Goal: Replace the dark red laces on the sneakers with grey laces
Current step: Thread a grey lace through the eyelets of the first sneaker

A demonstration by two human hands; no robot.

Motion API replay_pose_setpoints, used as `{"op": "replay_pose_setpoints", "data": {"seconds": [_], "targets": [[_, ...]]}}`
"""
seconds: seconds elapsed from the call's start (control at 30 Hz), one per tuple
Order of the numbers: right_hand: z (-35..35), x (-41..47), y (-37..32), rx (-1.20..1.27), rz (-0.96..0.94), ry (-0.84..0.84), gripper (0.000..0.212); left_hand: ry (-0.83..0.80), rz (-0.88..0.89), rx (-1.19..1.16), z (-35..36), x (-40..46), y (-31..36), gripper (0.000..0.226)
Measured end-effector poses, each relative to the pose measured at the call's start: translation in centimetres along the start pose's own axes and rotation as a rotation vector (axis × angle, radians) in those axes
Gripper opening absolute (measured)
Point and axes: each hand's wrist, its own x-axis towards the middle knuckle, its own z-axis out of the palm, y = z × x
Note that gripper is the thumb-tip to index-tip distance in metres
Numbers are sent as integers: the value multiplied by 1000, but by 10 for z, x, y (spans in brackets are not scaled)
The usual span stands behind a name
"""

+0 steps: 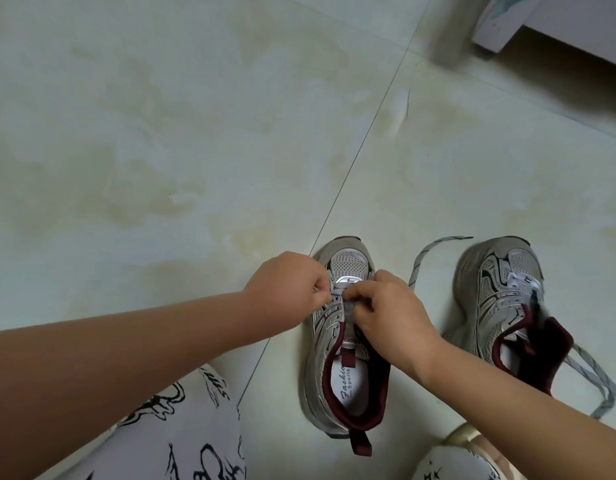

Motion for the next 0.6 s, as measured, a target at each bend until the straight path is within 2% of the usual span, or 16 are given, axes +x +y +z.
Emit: {"op": "replay_pose_setpoints", "data": {"seconds": [0.13,0.3,0.43,0.5,0.6], "targets": [[1,1,1,1,0,7,23,-12,14,60,2,3,4,20],[3,1,2,43,22,34,17,71,-31,9,10,5,6,19],[7,4,4,93,53,56,13,22,-29,-20,12,7,9,15],[14,3,6,191,95,99,13,13,-72,-96,12,10,8,16],[21,2,3,379,163,144,13,2,-204,-352,16,16,1,30]]}}
